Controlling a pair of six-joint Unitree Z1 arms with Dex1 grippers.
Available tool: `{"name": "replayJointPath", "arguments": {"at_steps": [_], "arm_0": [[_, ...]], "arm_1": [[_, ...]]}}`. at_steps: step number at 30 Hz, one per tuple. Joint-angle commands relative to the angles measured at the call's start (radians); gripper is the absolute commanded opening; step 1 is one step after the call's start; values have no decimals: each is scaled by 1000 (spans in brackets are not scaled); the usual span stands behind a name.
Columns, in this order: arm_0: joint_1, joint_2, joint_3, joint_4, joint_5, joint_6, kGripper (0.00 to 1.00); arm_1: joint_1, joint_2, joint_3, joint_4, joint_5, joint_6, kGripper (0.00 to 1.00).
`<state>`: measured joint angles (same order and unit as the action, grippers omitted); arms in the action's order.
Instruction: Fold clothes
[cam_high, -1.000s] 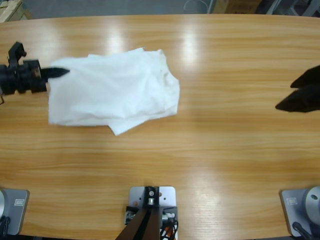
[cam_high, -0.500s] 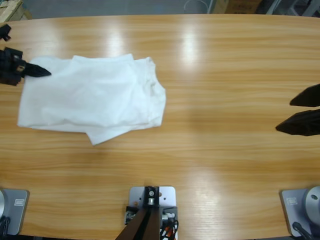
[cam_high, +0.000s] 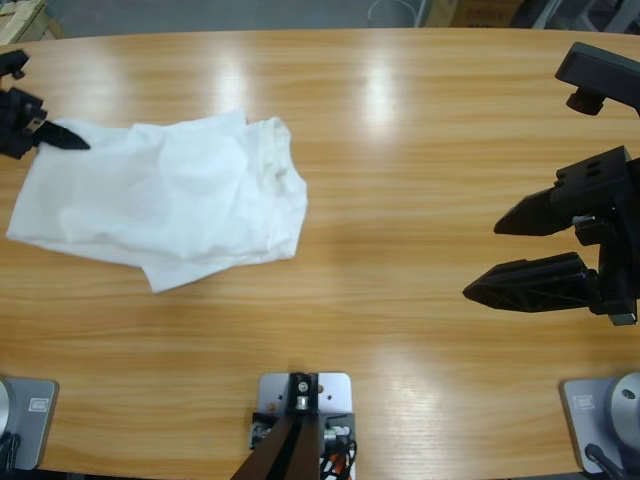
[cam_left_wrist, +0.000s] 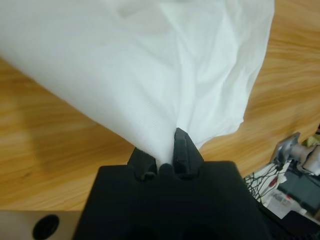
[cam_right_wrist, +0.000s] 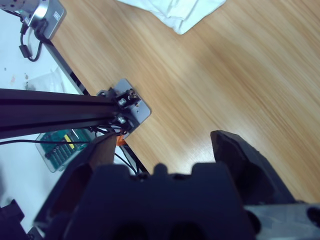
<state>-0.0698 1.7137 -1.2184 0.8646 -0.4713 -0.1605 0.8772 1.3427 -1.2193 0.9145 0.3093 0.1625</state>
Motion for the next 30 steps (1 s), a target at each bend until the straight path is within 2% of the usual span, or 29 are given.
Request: {"name": "replayJointPath", "arguments": {"at_steps": [1, 12, 17, 23, 30], "arm_0": [[-168, 178, -286, 234, 130, 63, 0], [-429, 350, -497, 448, 257, 131, 0], [-467, 394, -644, 555, 291, 158, 0], [-506, 438, -849, 594, 279, 114, 0], [-587, 600, -1011, 676, 250, 77, 0]], "arm_1": [[13, 39, 13, 1, -21, -5, 770], [13, 25, 17, 19, -30, -12, 770], [13, 15, 21, 26, -30, -12, 770], [13, 7, 21, 33, -30, -13, 770], [13, -14, 18, 51, -32, -14, 770]]}}
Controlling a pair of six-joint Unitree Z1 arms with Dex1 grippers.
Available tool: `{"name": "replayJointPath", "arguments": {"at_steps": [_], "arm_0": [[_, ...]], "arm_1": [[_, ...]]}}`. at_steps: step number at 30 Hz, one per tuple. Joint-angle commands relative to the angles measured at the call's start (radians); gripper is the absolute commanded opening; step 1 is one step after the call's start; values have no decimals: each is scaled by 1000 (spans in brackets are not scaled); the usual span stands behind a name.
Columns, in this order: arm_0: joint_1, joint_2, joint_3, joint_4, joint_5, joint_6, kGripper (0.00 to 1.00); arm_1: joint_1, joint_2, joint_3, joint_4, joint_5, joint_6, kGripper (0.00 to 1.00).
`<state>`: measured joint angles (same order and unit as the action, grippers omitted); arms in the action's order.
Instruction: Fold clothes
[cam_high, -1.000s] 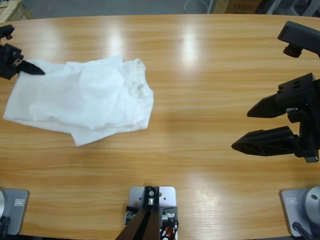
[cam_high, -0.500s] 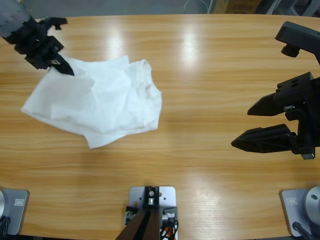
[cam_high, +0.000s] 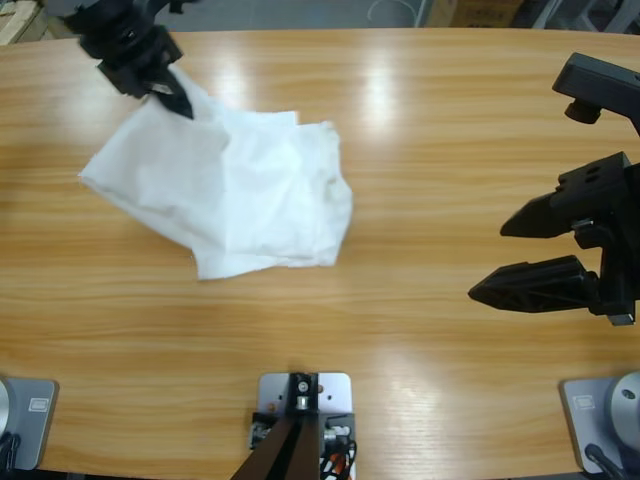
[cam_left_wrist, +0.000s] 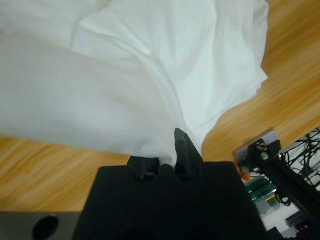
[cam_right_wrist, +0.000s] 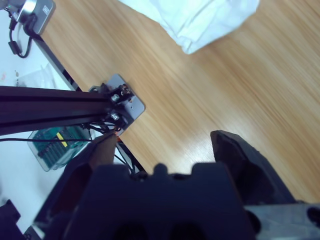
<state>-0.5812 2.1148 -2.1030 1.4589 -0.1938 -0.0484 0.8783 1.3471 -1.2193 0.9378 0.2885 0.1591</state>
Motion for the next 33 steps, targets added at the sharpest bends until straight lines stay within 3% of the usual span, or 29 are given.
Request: {"name": "replayJointPath", "arguments": {"at_steps": [1, 9, 24, 25, 26, 27, 28, 33], "arm_0": [[-79, 210, -148, 93, -28, -36, 0], [-35, 234, -145, 199, -31, -19, 0], [-208, 403, -329, 199, -61, -11, 0], [-211, 405, -337, 199, -63, -11, 231], [-215, 402, -346, 199, -61, -11, 769], [-216, 400, -353, 199, -61, -11, 921], [-216, 399, -362, 200, -58, -11, 990], [-225, 356, -384, 201, -35, 2, 996]], "arm_1": [[11, -18, 18, 29, -9, -10, 770], [11, -4, 15, 24, -8, -16, 770], [11, -15, 17, 39, -7, -16, 770], [11, -17, 18, 41, -7, -16, 770], [11, -17, 18, 41, -7, -16, 770], [11, -16, 18, 40, -7, -16, 770], [11, -15, 18, 39, -7, -16, 770], [11, -9, 17, 31, -3, -16, 770]]}}
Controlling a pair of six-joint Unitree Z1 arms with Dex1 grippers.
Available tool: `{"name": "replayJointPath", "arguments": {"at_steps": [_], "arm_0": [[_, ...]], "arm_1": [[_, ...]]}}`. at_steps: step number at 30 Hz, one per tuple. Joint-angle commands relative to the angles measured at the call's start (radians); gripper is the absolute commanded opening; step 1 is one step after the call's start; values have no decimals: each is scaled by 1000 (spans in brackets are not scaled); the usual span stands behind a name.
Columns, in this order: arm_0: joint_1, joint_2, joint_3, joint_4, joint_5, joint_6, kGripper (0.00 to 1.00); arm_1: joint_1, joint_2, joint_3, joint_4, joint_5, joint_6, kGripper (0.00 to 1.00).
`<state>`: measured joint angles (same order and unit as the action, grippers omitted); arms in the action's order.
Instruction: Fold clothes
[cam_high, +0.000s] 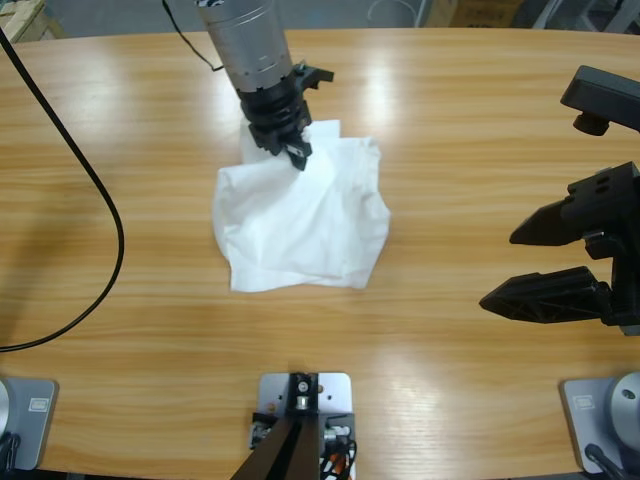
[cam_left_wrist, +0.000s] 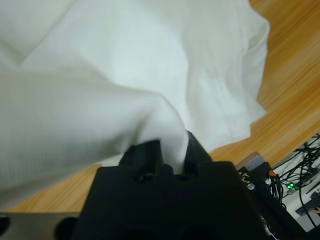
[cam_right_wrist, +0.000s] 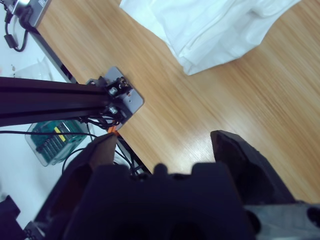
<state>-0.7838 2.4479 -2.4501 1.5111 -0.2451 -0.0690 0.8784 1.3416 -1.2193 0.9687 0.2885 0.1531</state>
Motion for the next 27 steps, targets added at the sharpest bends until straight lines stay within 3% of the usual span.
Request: {"name": "replayJointPath", "arguments": {"at_steps": [1, 8, 27], "arm_0": [[-29, 13, -48, 148, 29, 29, 996], [-67, 21, -127, 148, 37, 36, 996], [-111, 151, -63, 149, -119, -2, 996]], "arm_1": [[11, -4, 17, 0, -3, -10, 770], [11, -32, 17, 15, -4, -10, 770], [11, -111, 41, 85, -17, -11, 770]]}}
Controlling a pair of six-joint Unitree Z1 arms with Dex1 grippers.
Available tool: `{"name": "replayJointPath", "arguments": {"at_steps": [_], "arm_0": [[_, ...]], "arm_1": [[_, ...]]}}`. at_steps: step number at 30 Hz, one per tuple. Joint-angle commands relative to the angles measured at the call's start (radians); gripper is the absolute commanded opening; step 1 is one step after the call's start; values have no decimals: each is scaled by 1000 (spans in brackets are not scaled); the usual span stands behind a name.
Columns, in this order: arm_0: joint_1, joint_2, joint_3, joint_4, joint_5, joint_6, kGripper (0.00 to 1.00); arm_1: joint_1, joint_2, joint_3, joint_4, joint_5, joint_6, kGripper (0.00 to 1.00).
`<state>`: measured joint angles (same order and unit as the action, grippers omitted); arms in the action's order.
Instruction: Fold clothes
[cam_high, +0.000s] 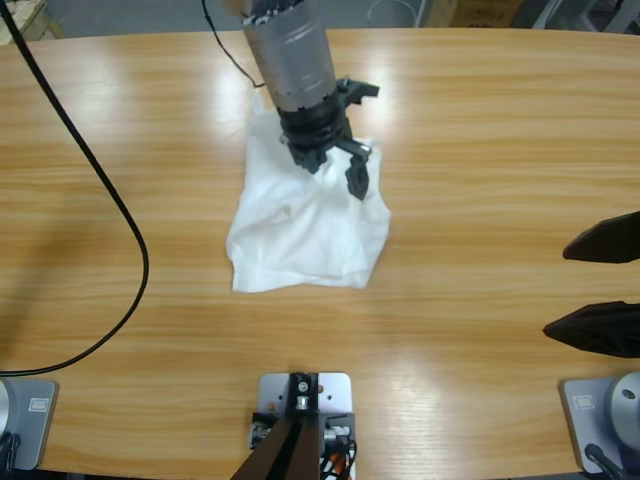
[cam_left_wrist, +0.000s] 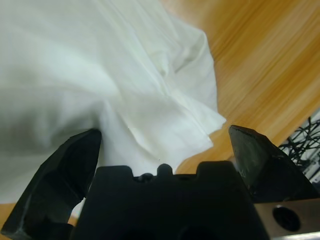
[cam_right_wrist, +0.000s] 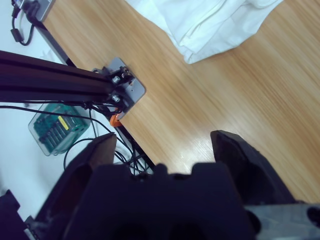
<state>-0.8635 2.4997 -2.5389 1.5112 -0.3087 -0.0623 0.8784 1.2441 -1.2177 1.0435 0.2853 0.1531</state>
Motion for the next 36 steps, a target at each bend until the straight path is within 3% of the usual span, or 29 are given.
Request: {"name": "replayJointPath", "arguments": {"at_steps": [1, 11, 17, 21, 27, 32, 36], "arm_0": [[-39, 104, 22, 148, -61, -9, 996], [-81, 148, 3, 149, -99, -14, 996], [13, 14, 13, 150, -90, -9, 996], [105, -123, 95, 149, -46, -12, 996], [116, -137, 228, 122, -30, 12, 996], [116, -50, 190, 103, -44, 35, 996], [116, 27, 50, 107, -44, 47, 996]], "arm_1": [[11, -14, 40, 11, -14, -12, 770], [11, -14, 40, 15, -14, -13, 770], [11, -20, -3, 49, -28, -13, 770], [11, -31, -29, 82, -41, -13, 770], [11, -68, -17, 121, -41, -3, 770], [11, -80, -17, 140, -41, 5, 770], [11, -76, -11, 147, -41, 5, 770]]}}
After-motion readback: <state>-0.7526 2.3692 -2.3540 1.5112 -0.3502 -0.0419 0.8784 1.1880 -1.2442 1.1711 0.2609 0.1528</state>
